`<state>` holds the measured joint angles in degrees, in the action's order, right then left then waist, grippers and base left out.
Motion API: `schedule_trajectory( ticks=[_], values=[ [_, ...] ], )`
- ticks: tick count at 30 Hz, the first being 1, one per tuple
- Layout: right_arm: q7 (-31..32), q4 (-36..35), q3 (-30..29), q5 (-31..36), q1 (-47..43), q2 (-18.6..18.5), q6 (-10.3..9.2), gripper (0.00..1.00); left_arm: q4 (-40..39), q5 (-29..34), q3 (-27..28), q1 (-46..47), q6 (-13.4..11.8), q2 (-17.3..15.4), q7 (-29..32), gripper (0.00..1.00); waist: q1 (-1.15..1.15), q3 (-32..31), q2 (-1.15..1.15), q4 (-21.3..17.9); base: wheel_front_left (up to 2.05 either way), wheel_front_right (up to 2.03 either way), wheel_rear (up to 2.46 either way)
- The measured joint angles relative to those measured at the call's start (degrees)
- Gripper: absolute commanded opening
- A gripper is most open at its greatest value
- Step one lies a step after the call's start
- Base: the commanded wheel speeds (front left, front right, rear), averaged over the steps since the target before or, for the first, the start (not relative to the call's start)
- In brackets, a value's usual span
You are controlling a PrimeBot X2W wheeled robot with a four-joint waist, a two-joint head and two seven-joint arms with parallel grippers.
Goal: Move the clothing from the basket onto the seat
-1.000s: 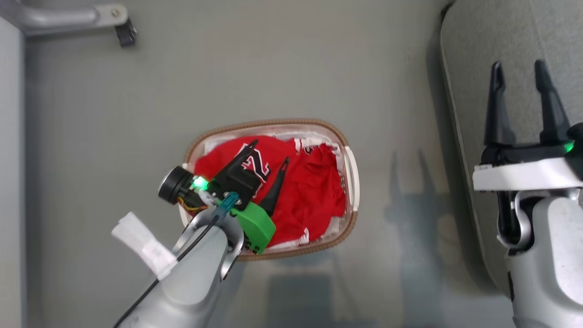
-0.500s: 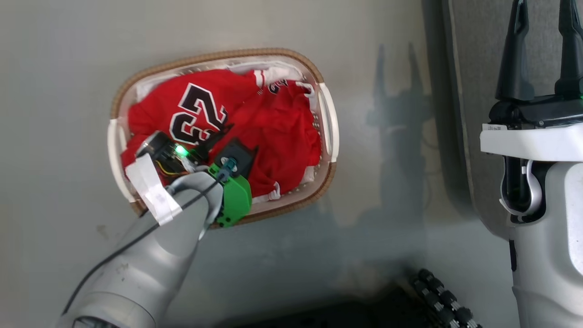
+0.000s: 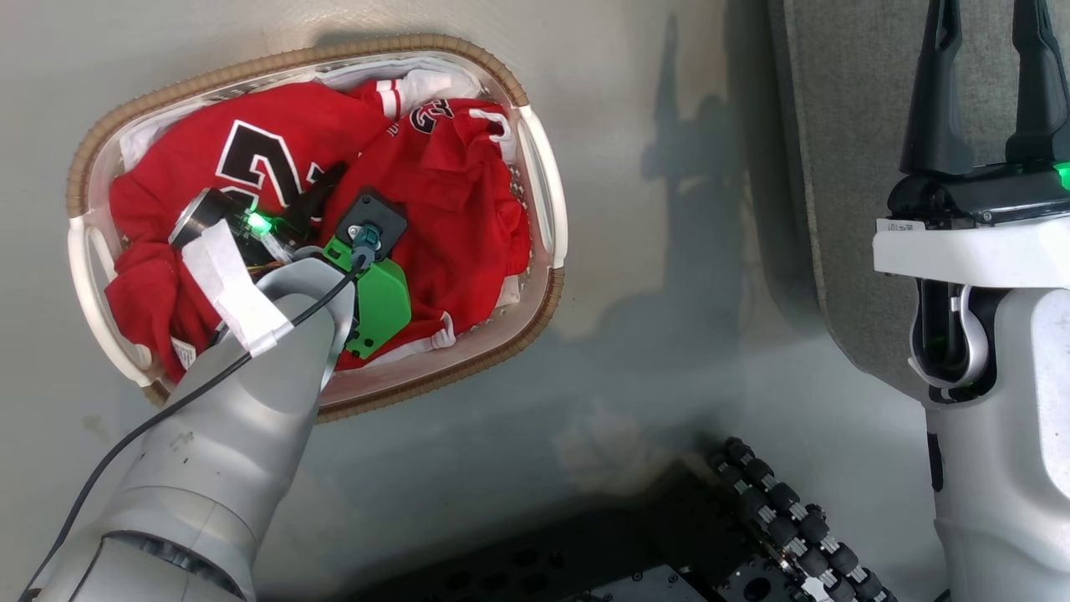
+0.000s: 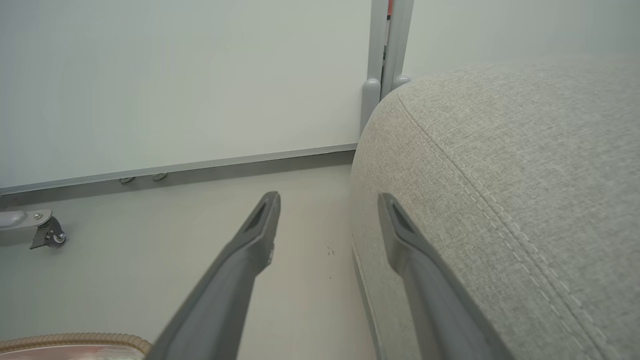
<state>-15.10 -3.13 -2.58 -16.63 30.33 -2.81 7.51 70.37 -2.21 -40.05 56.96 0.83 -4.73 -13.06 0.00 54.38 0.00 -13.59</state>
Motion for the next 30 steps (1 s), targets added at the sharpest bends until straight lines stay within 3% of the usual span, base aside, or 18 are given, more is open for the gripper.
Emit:
schedule_trajectory(
  ticks=[3,4,5,7,8,9,12,14,22,30],
  values=[
    [0.0,0.1,0.0,0.0,0.0,0.0,0.00,1.00,0.3,-0.6,-0.2,0.0,0.6,0.2,-0.3,1.00,0.00,0.2,0.00,-0.3,0.00,0.00,0.00],
    [0.0,0.2,0.0,0.0,0.0,0.0,0.00,1.00,0.3,-0.7,-0.3,0.0,0.7,0.3,-0.6,0.93,0.00,0.1,0.00,-0.2,0.00,0.00,0.00],
    [0.0,0.3,0.0,0.0,0.0,0.0,0.00,1.00,0.3,-0.7,-0.5,0.0,0.7,0.4,-0.6,0.67,0.00,0.0,0.00,-0.1,0.00,0.00,0.00],
    [0.0,0.5,0.0,0.0,0.1,0.0,0.00,1.00,0.1,-0.8,-0.7,-0.1,0.7,0.7,-1.0,0.27,0.00,-0.2,0.00,0.1,0.00,0.00,0.00],
    [0.0,0.7,0.0,0.0,0.2,0.0,0.00,1.00,-0.2,-0.9,-0.9,-0.1,0.7,0.8,-1.2,0.11,0.00,-0.4,0.00,0.3,0.00,0.00,0.00],
    [0.0,0.7,0.0,0.0,0.2,0.0,0.00,1.00,-0.6,-1.0,-1.0,-0.1,0.6,0.9,-1.2,0.04,0.00,-0.5,0.00,0.4,0.00,0.00,0.00],
    [0.0,1.0,-0.1,0.1,0.3,0.0,0.00,1.00,-2.0,-1.3,-1.4,-0.3,0.1,1.4,-1.7,0.20,0.00,-1.1,0.00,0.8,0.00,0.00,0.00],
    [0.0,1.3,-0.2,0.6,0.3,0.0,0.00,1.00,-2.7,-1.6,-1.8,-0.9,0.2,1.6,-1.7,0.00,0.00,-1.7,0.00,1.2,0.00,0.00,0.00],
    [0.0,2.9,-0.8,2.2,-0.3,0.0,0.00,1.00,-5.5,-3.7,-2.9,-2.9,1.6,1.8,-1.9,0.00,0.00,-4.7,0.00,2.6,0.00,0.00,0.00],
    [0.0,5.2,-2.8,5.8,-3.2,0.1,0.00,1.00,-16.7,-7.7,-2.6,-7.8,2.5,1.8,-2.0,0.00,0.00,-10.3,0.00,4.8,0.00,0.00,0.00]
  ],
)
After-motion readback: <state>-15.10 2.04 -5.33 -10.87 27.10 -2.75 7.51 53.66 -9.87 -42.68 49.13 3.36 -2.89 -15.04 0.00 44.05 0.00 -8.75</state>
